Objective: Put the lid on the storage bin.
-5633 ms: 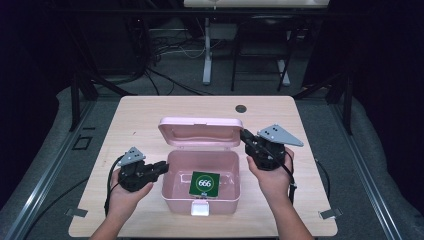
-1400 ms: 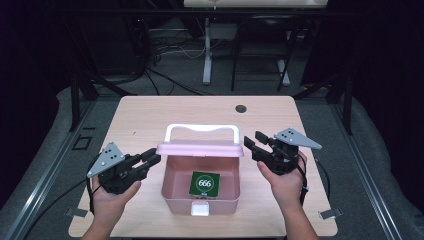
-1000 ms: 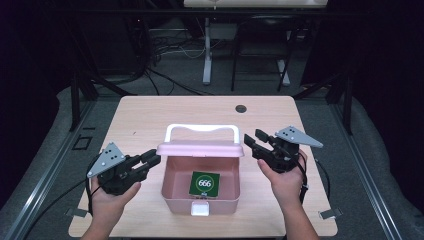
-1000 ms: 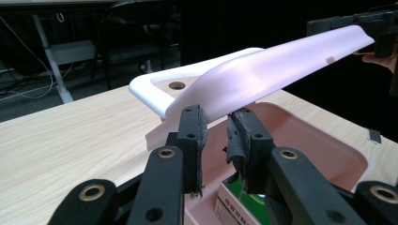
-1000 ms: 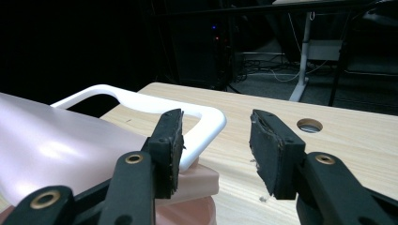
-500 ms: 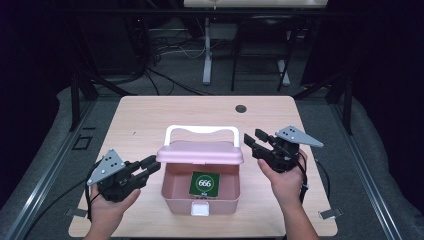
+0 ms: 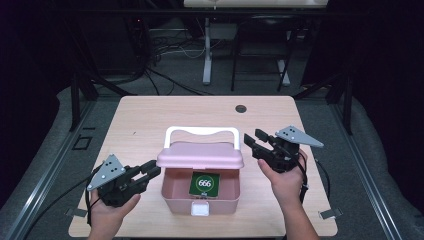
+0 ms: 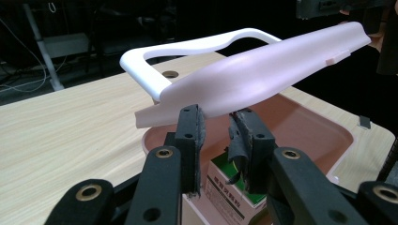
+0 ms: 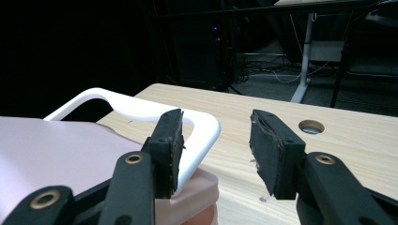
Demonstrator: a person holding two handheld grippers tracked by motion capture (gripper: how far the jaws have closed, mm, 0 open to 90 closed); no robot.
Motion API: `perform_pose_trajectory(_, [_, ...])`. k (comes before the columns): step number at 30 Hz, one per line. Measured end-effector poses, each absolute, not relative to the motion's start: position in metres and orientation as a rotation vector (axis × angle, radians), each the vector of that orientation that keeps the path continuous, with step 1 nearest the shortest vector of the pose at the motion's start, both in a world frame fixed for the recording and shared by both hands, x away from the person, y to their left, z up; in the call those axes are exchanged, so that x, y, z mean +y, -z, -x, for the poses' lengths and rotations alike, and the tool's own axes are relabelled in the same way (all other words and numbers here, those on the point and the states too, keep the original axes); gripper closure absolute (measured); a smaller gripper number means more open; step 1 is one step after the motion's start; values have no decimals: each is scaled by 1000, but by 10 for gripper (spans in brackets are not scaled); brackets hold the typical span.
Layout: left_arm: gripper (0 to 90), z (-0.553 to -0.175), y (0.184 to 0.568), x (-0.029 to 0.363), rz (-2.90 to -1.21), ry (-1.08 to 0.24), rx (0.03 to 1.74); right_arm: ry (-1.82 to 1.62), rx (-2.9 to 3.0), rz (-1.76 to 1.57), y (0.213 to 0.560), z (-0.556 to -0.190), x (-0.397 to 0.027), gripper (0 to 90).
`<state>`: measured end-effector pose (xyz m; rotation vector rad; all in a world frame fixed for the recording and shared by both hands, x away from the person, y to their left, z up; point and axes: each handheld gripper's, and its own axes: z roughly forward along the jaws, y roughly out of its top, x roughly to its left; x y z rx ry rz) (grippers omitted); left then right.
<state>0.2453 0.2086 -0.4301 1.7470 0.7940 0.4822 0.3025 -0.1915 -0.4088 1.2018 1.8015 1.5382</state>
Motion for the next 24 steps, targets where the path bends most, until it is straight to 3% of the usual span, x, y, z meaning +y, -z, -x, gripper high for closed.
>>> perform_pose_trajectory(24, [727, -238, 439, 210, -1775, -470, 791, -1529, 1814, -1200, 411, -303, -190, 540])
